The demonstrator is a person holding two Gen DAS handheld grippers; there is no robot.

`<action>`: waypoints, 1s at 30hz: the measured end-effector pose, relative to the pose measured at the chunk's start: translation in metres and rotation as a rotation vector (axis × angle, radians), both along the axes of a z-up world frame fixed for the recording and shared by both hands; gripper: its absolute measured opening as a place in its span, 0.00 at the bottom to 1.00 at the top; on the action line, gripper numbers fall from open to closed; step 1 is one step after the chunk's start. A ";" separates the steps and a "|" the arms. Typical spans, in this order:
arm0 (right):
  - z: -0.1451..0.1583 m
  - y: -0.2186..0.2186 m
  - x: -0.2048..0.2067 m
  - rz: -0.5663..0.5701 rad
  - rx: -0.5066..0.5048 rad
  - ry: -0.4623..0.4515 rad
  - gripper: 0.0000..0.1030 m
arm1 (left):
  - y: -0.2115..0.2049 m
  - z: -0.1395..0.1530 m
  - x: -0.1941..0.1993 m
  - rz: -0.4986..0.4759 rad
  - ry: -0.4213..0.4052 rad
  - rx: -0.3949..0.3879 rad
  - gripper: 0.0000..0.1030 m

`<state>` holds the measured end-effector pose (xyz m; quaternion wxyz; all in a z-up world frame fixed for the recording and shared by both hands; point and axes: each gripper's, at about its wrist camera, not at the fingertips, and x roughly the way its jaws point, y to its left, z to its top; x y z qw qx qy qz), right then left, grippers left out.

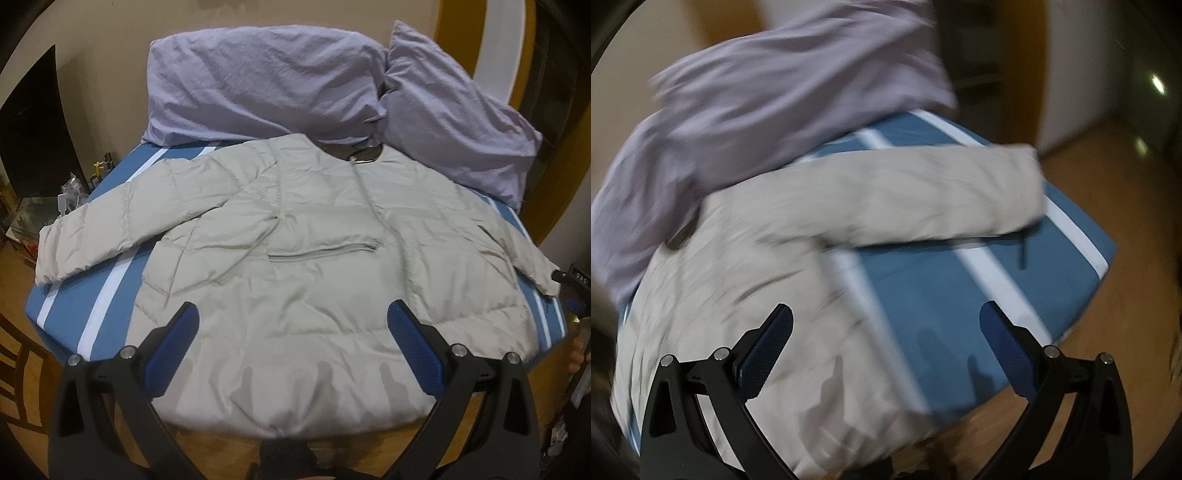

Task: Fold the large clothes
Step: 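Grasp the jacket sleeve cuff with the right tool and lift it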

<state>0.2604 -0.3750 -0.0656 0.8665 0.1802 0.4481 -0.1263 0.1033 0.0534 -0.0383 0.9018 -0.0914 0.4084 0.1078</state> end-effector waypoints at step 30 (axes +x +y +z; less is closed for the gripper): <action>-0.005 -0.085 0.114 -0.288 -0.114 0.015 0.17 | 0.054 -0.043 0.102 0.061 0.141 -0.039 0.98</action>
